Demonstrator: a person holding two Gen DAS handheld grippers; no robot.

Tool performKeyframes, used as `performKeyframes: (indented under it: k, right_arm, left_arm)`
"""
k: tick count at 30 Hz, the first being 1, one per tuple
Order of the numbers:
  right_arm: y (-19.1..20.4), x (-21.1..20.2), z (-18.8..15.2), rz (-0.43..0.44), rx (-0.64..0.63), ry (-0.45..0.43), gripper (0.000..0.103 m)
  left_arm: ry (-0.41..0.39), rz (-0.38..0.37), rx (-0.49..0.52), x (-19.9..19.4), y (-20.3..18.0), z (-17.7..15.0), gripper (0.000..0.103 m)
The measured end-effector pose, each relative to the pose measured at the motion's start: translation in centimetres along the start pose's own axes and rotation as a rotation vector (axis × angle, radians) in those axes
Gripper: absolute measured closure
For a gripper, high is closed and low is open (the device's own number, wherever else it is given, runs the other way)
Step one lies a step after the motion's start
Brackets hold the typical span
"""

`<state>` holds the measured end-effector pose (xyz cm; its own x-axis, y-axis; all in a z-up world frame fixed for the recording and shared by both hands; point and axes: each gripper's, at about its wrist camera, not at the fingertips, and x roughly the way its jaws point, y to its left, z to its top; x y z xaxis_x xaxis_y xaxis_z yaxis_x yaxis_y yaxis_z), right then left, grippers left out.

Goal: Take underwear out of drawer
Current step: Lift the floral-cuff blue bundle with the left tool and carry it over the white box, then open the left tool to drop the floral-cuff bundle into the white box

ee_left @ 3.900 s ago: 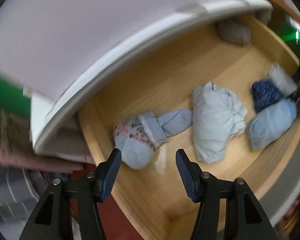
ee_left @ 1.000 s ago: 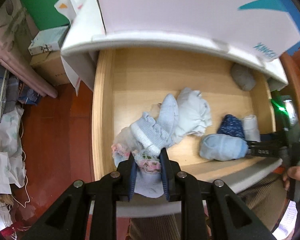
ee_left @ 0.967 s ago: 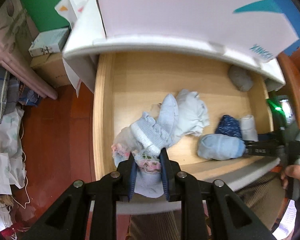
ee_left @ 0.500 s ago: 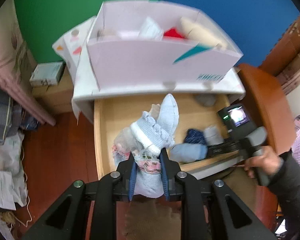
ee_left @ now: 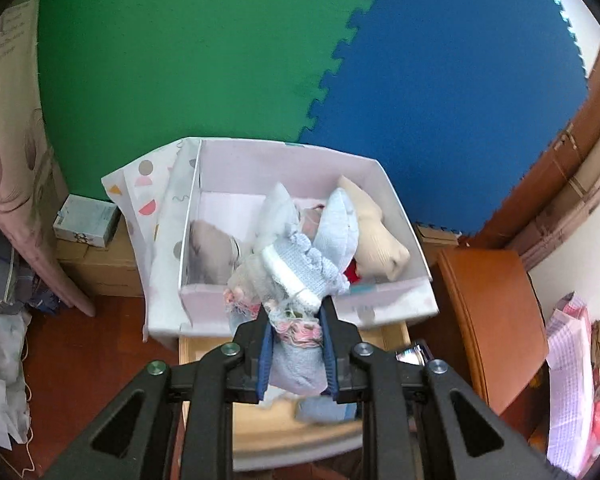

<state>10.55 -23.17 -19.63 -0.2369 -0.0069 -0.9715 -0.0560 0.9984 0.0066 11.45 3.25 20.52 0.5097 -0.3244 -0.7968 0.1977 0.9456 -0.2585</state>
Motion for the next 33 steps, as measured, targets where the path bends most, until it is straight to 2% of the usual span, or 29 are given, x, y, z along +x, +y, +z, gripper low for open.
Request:
performKeyframes:
  k: [5,10,17,21,25,29,33]
  right_arm:
    - [0.1,0.0,0.0,-0.002,0.002,-0.001,0.046]
    - [0.1,-0.1,-0.1,0.002,0.004,-0.005,0.046]
    - [0.2,0.0,-0.1,0.000,-0.001,-0.005,0.046]
    - [0.2,0.0,-0.1,-0.001,-0.003,-0.005,0.046]
    - [0.2,0.0,-0.1,-0.003,-0.002,-0.003,0.046]
    - [0.3,0.0,-0.2,-0.006,-0.002,-0.001,0.046]
    - [0.2,0.0,-0.2,-0.007,-0.003,0.000,0.046]
  left_arm:
    - [0.041,0.012,-0.048,4.2,0.9,3.1,0.082]
    - [0.076,0.107,-0.010,8.7,0.8,4.2,0.082]
    - [0.121,0.189,0.029,13.1,0.6,4.3,0.082]
    - [0.143,0.229,0.066,14.6,0.3,3.8,0.080]
    - [0.162,0.229,0.039,15.7,0.7,3.2,0.075]
    - [0.162,0.229,0.029,15.6,0.7,3.1,0.065]
    - [0.112,0.228,0.035,13.7,0.4,3.2,0.054]
